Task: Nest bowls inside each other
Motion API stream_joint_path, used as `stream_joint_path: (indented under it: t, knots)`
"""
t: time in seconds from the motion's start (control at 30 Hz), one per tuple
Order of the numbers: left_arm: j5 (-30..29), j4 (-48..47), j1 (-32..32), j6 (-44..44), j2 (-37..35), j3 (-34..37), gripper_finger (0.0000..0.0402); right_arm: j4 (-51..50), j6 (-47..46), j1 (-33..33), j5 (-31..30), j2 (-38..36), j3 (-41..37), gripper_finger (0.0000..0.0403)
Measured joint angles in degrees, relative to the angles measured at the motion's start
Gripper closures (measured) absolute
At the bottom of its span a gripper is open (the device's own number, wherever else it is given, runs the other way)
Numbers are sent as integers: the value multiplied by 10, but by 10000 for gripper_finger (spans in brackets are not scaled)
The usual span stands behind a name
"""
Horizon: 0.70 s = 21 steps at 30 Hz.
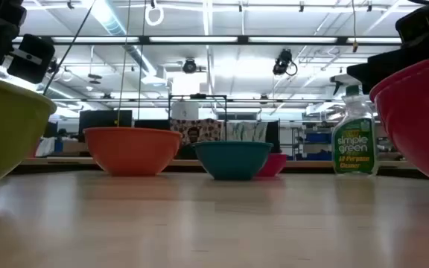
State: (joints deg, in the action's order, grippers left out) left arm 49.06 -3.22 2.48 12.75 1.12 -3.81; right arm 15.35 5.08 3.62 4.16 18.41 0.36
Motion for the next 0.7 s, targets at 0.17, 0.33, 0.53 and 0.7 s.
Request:
stream_joint_path:
  t: [0.17,0.33,0.53,0.7]
  knots:
    - [0,0,0,0,0,0,260,0,0,0,0,0,0,192]
    - [0,0,0,0,0,0,260,0,0,0,0,0,0,192]
    - [0,0,0,0,0,0,260,0,0,0,0,0,0,192]
    - [0,0,0,0,0,0,260,0,0,0,0,0,0,192]
